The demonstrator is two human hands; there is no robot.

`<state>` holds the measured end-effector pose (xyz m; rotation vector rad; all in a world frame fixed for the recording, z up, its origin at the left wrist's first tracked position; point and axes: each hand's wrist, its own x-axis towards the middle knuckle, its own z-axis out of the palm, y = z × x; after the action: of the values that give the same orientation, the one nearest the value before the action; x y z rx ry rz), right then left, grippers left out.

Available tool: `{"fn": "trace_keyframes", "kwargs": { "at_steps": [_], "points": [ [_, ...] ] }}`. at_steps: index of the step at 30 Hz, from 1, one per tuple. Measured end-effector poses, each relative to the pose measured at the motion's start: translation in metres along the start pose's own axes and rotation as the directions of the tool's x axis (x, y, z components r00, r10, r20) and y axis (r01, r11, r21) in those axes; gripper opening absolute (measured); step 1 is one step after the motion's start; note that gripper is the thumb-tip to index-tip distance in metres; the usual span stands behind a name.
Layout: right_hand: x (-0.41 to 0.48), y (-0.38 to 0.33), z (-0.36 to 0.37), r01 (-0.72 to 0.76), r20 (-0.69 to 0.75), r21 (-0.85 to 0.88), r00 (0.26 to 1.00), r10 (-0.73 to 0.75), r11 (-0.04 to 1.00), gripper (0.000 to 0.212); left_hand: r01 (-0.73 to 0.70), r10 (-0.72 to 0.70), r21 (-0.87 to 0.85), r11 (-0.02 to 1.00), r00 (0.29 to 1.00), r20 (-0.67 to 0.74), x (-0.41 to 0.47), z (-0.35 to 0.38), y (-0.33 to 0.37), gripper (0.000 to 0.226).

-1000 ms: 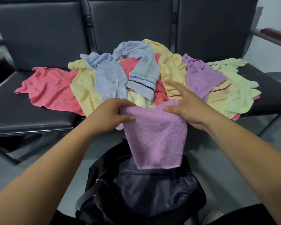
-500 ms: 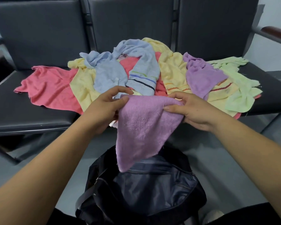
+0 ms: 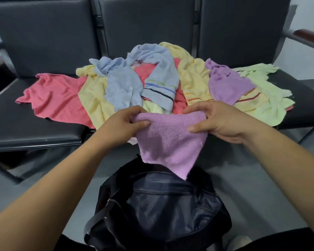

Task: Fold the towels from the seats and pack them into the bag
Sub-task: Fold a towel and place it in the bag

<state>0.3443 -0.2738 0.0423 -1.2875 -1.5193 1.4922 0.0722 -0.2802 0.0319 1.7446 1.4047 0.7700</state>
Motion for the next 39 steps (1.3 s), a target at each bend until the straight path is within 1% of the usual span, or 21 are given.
{"fn": "trace_keyframes", "kwargs": {
  "at_steps": [1, 2, 3, 5, 6, 8, 10, 11, 13, 15, 16, 18, 20, 23, 25, 27, 28, 31, 34, 36, 39],
  "points": [
    [0.001, 0.002, 0.0, 0.042, -0.071, -0.129, 0.996, -0.051, 0.991, 0.035, 0.013, -0.014, -0.054, 0.998, 1.0, -0.007, 0.0, -0.001, 0.0, 0.005],
    [0.002, 0.003, 0.002, 0.07, -0.122, -0.201, 0.988, -0.096, 0.977, 0.027, 0.026, -0.029, -0.11, 0.994, 0.999, -0.018, 0.0, -0.002, 0.0, 0.007],
    [0.003, 0.004, 0.002, 0.094, -0.148, -0.23, 0.98, -0.13, 0.969, 0.022, 0.035, -0.041, -0.162, 0.986, 0.999, -0.032, 0.0, -0.002, 0.0, 0.008],
    [0.005, 0.007, 0.001, 0.125, -0.155, -0.227, 0.975, -0.162, 0.966, 0.02, 0.033, -0.052, -0.254, 0.967, 0.996, -0.069, 0.001, -0.003, 0.001, 0.012],
    [0.005, 0.007, 0.001, 0.118, -0.148, -0.176, 0.978, -0.145, 0.977, 0.02, 0.029, -0.057, -0.29, 0.957, 0.994, -0.09, 0.001, -0.002, 0.002, 0.015],
    [0.006, 0.007, 0.001, 0.069, -0.135, 0.018, 0.989, -0.066, 0.997, 0.021, 0.02, -0.066, -0.395, 0.919, 0.992, -0.103, 0.002, 0.0, 0.005, 0.017],
    [0.007, 0.005, 0.0, 0.018, -0.16, 0.179, 0.987, 0.011, 0.984, 0.02, 0.013, -0.053, -0.499, 0.866, 0.996, -0.067, 0.001, 0.001, 0.009, 0.023],
    [0.007, 0.003, -0.002, 0.002, -0.173, 0.247, 0.984, 0.043, 0.969, 0.021, 0.006, -0.038, -0.503, 0.865, 0.998, -0.053, 0.0, 0.001, 0.009, 0.03],
    [0.008, -0.001, -0.004, -0.026, -0.172, 0.384, 0.98, 0.099, 0.923, 0.028, -0.008, -0.017, -0.428, 0.904, 0.998, -0.055, -0.001, 0.0, 0.007, 0.041],
    [0.006, -0.005, -0.005, -0.066, -0.13, 0.454, 0.982, 0.139, 0.889, 0.029, -0.022, -0.004, -0.232, 0.972, 0.994, -0.109, -0.001, 0.0, 0.004, 0.04],
    [0.005, -0.006, -0.005, -0.087, -0.1, 0.451, 0.984, 0.147, 0.889, 0.027, -0.03, 0.016, -0.098, 0.995, 0.99, -0.14, 0.0, 0.0, 0.004, 0.037],
    [0.004, -0.005, -0.006, -0.1, -0.048, 0.42, 0.99, 0.132, 0.902, 0.03, -0.064, 0.088, 0.142, 0.988, 0.982, -0.169, 0.0, 0.002, 0.005, 0.029],
    [0.003, -0.006, -0.005, -0.075, -0.024, 0.385, 0.996, 0.091, 0.92, 0.038, -0.096, 0.143, 0.254, 0.963, 0.974, -0.174, 0.001, 0.004, 0.006, 0.022],
    [0.002, -0.007, -0.002, -0.017, -0.042, 0.218, 0.999, 0.027, 0.976, 0.047, -0.105, 0.182, 0.338, 0.935, 0.962, -0.205, 0.003, 0.002, 0.005, 0.019],
    [0.001, -0.006, 0.0, 0.025, -0.126, -0.015, 0.992, -0.027, 1.0, 0.048, -0.104, 0.208, 0.388, 0.916, 0.949, -0.236, 0.004, 0.001, 0.003, 0.021],
    [0.003, -0.007, 0.0, 0.043, -0.232, -0.295, 0.966, -0.115, 0.954, 0.045, -0.115, 0.235, 0.411, 0.904, 0.938, -0.255, 0.003, 0.001, 0.004, 0.022],
    [0.004, -0.006, -0.001, 0.05, -0.262, -0.365, 0.953, -0.154, 0.93, 0.041, -0.118, 0.242, 0.413, 0.903, 0.934, -0.263, 0.003, 0.001, 0.004, 0.021],
    [0.004, -0.007, -0.002, 0.114, -0.289, -0.393, 0.927, -0.241, 0.912, 0.026, -0.107, 0.24, 0.404, 0.908, 0.925, -0.295, 0.003, 0.001, 0.003, 0.018],
    [0.004, -0.006, -0.004, 0.191, -0.296, -0.31, 0.912, -0.285, 0.931, 0.018, -0.086, 0.224, 0.35, 0.933, 0.9, -0.375, 0.004, 0.002, 0.001, 0.027],
    [0.006, -0.004, -0.005, 0.218, -0.271, -0.126, 0.931, -0.245, 0.968, 0.016, -0.103, 0.236, 0.321, 0.941, 0.881, -0.411, 0.005, 0.003, 0.003, 0.031],
    [0.011, 0.004, -0.003, 0.204, -0.198, 0.205, 0.967, -0.163, 0.957, 0.014, -0.154, 0.275, 0.292, 0.944, 0.856, -0.438, 0.007, 0.003, 0.005, 0.019]
  ]
}}
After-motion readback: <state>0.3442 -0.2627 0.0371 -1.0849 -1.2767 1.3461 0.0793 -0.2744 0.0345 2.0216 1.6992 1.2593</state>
